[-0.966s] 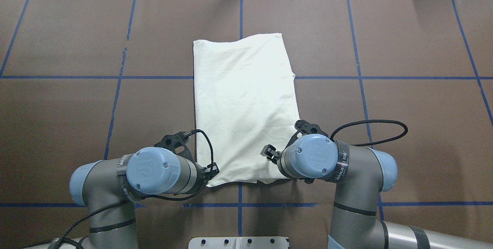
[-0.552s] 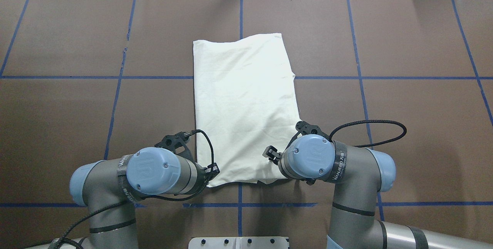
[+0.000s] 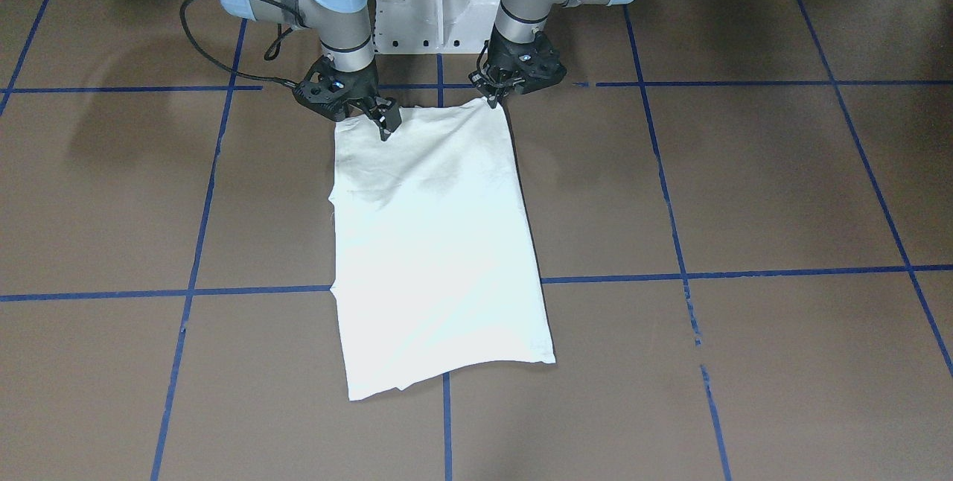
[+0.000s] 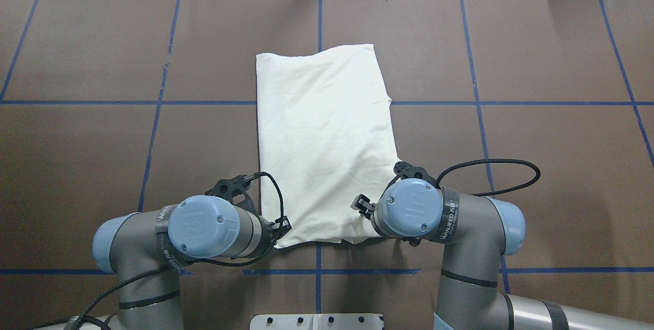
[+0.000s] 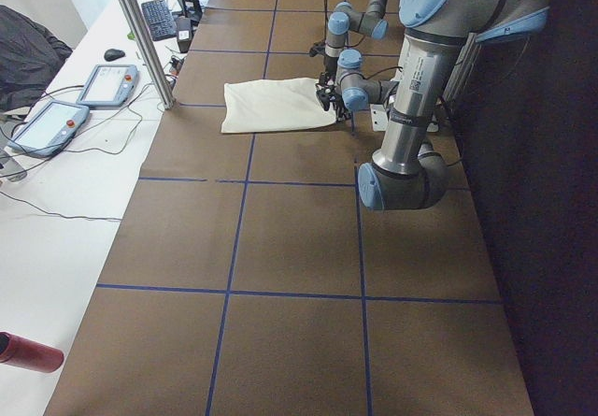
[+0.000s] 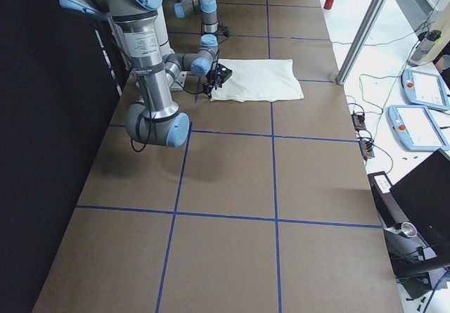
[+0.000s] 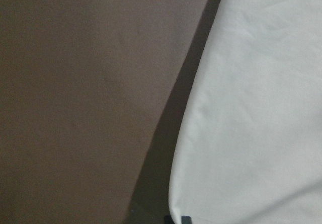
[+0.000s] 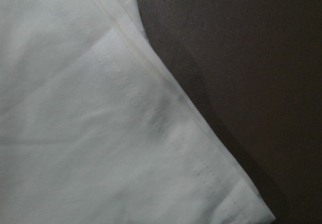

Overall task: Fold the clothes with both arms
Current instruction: 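Close both grippers on the shirt corners nearest the robot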

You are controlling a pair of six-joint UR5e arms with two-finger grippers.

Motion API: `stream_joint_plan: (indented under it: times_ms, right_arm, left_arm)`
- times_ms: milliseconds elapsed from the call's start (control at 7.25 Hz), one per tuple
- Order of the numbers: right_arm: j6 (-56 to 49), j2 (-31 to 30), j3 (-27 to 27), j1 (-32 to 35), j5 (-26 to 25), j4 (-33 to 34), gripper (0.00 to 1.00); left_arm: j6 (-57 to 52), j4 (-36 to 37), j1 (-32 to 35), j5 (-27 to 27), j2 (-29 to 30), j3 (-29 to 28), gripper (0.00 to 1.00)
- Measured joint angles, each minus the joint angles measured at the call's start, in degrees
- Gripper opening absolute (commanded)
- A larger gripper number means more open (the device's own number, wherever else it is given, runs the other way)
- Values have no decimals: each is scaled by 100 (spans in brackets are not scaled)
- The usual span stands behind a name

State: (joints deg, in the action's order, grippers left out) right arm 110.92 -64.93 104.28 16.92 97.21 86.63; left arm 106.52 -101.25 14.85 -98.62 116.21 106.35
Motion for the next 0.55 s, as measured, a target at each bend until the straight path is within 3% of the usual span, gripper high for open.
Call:
stream_joint_plan:
  times_ms: [276, 414, 552]
  right_arm:
    - [0, -2, -3, -4, 5, 2, 20]
    - [0, -1, -4, -4, 12, 3, 4]
    - [-2, 9, 0, -3, 20, 3, 0]
  left_arm:
    - [0, 0, 0, 0, -1, -1, 0]
    - [0, 0, 0, 0, -1, -1, 0]
    - [0, 0, 0, 0, -1, -3, 0]
